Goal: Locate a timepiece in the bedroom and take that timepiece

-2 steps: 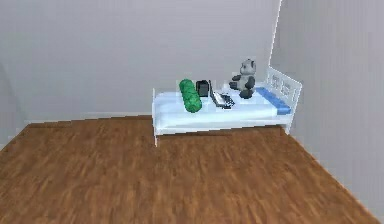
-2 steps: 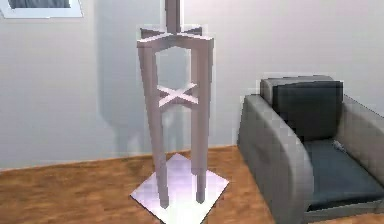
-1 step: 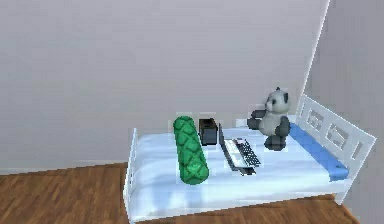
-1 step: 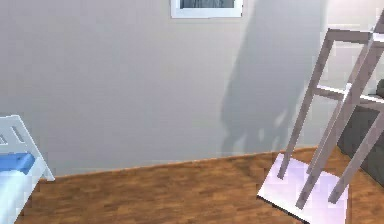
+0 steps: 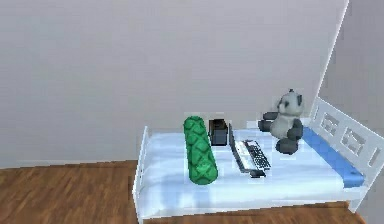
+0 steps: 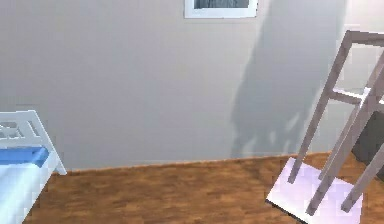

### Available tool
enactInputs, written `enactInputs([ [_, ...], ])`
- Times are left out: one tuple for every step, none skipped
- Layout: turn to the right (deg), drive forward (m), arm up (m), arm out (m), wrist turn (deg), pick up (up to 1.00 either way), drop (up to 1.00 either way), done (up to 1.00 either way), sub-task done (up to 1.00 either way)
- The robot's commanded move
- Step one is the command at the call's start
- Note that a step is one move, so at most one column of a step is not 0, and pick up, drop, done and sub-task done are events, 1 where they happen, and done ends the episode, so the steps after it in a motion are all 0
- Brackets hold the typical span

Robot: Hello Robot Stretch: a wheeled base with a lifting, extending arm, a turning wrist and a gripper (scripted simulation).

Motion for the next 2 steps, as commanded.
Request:
enactInputs([
  [0.0,0.45,0.0,0.0,0.0,0.0,0.0,0.0,0.0],
  [-45.0,0.0,0.0,0.0,0.0,0.0,0.0,0.0,0.0],
])
